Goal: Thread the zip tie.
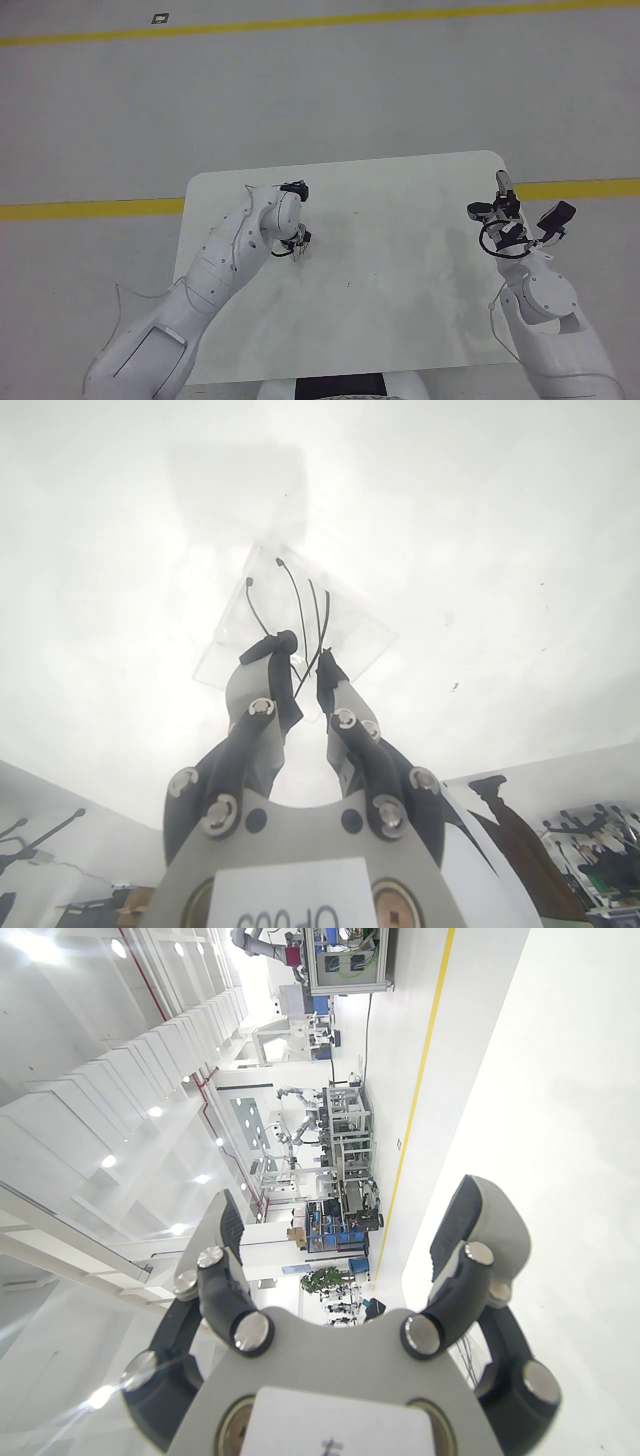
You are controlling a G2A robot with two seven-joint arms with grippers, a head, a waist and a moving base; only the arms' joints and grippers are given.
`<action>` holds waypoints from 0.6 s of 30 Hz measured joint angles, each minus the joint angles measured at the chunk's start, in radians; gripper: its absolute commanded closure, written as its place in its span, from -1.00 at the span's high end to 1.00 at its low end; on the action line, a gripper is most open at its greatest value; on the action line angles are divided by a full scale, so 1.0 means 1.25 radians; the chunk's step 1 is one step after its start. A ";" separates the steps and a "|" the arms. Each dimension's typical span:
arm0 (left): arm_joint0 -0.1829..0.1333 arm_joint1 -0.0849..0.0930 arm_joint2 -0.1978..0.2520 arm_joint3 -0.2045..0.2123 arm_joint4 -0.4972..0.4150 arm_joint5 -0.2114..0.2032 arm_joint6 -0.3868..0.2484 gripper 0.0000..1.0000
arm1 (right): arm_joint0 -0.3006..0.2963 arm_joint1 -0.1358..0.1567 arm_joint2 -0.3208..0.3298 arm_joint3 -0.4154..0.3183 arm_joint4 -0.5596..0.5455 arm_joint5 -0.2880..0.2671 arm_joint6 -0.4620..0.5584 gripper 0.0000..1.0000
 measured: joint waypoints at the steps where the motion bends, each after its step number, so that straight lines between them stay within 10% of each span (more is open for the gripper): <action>1: -0.005 -0.002 0.005 0.009 -0.006 0.000 0.000 -0.68 | 0.000 0.000 0.000 0.000 0.000 0.000 0.000 1.00; 18: -0.040 -0.023 0.059 0.086 -0.051 0.000 0.000 -0.68 | 0.000 0.000 0.000 0.000 0.000 0.000 0.000 1.00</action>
